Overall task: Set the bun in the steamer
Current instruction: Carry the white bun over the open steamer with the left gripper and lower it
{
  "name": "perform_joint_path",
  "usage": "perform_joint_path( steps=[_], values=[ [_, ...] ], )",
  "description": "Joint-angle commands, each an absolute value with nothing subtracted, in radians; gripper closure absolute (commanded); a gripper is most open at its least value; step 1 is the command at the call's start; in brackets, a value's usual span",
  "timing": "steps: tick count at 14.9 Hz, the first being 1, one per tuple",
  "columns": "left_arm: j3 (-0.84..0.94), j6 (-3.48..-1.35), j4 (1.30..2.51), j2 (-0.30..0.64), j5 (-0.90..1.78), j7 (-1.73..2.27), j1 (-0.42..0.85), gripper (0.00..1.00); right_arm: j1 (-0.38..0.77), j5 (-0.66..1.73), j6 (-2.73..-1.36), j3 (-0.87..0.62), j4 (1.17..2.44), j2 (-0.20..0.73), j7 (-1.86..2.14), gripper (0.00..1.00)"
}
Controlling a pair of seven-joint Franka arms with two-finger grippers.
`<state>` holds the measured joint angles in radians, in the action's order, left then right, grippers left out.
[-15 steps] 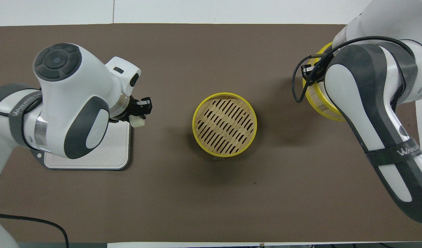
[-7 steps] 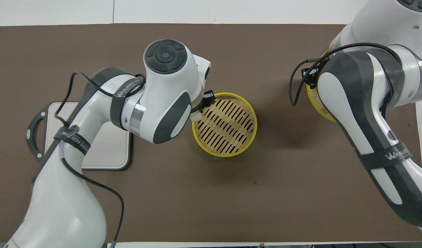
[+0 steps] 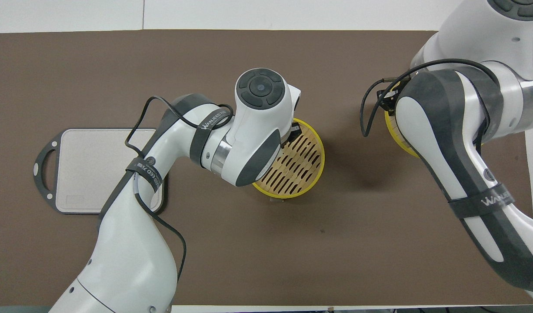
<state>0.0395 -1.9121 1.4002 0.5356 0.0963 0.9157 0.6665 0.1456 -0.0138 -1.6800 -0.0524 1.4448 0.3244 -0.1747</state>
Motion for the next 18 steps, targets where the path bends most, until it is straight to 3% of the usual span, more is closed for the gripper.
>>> perform_joint_path(
  steps=[1, 11, 12, 14, 15, 16, 18],
  values=[
    [0.018, -1.975, 1.434, 0.557, 0.106, 0.939, 0.718, 0.58, 0.146, -0.031, -1.695, -0.055, 1.503, 0.278, -0.19, 1.0],
    [0.014, -2.032, 1.528, 0.542, 0.101, 0.951, 0.718, 0.54, 0.133, -0.031, -1.715, -0.055, 1.529, 0.267, -0.183, 1.0],
    [0.014, -2.031, 1.529, 0.54, 0.101, 0.951, 0.719, 0.46, 0.132, -0.029, -1.717, -0.057, 1.54, 0.264, -0.18, 1.0],
    [0.015, -2.026, 1.536, 0.534, 0.101, 0.953, 0.726, 0.38, 0.127, -0.028, -1.739, -0.057, 1.549, 0.259, -0.179, 1.0],
    [0.014, -2.022, 1.532, 0.532, 0.103, 0.953, 0.727, 0.14, 0.127, -0.028, -1.741, -0.057, 1.551, 0.259, -0.178, 1.0],
    [0.012, -2.019, 1.526, 0.534, 0.104, 0.956, 0.727, 0.0, 0.126, -0.028, -1.746, -0.057, 1.551, 0.259, -0.164, 1.0],
    [0.011, -1.996, 1.505, 0.534, 0.104, 0.995, 0.726, 0.0, 0.127, -0.026, -1.763, -0.057, 1.552, 0.259, -0.124, 1.0]
  ],
)
